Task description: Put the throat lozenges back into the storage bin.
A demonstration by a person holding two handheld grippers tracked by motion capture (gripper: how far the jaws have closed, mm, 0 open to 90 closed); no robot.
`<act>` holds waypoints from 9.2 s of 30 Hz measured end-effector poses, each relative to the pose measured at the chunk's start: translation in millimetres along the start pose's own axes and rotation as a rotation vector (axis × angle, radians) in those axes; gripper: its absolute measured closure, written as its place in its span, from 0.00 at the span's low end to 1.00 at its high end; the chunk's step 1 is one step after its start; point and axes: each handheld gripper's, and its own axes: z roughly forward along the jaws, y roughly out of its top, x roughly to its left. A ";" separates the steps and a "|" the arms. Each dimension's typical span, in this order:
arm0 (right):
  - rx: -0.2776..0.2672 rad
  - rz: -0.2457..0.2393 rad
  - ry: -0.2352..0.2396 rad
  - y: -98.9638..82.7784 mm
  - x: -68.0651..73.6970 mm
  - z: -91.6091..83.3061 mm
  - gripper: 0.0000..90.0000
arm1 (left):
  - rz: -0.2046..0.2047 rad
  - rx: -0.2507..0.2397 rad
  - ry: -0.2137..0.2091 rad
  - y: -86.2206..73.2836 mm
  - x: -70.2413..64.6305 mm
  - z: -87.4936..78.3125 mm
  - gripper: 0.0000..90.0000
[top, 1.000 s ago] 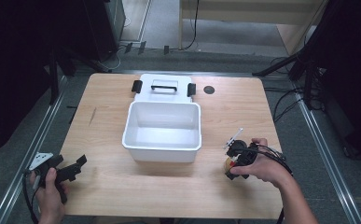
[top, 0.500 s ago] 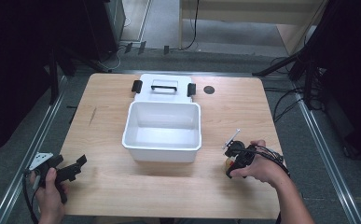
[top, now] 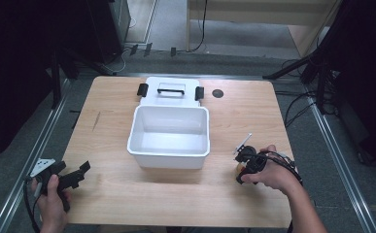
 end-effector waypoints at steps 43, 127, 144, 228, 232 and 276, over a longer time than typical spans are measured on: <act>-0.066 -0.106 -0.003 66.9 -10.6 -95.0 0.23 | 0.006 0.000 0.007 0.1 -1.1 0.2 0.00; -0.094 -0.470 0.005 184.2 67.8 -106.2 0.23 | 0.129 -0.071 0.086 -1.2 -17.1 1.3 0.00; -0.084 -0.575 0.011 179.7 68.8 -75.3 0.23 | 0.113 -0.075 0.079 -1.2 -16.2 1.2 0.00; -0.122 -0.556 -0.047 168.5 66.7 -105.0 0.40 | 0.103 -0.055 0.058 -0.6 -14.4 1.2 0.00; -0.148 -0.548 -0.045 162.8 63.9 -116.7 0.39 | 0.104 -0.059 0.059 -0.8 -14.6 1.5 0.00; -0.320 -0.183 -0.054 42.9 -10.0 -94.3 0.17 | 0.115 -0.055 0.061 -1.0 -15.9 1.5 0.00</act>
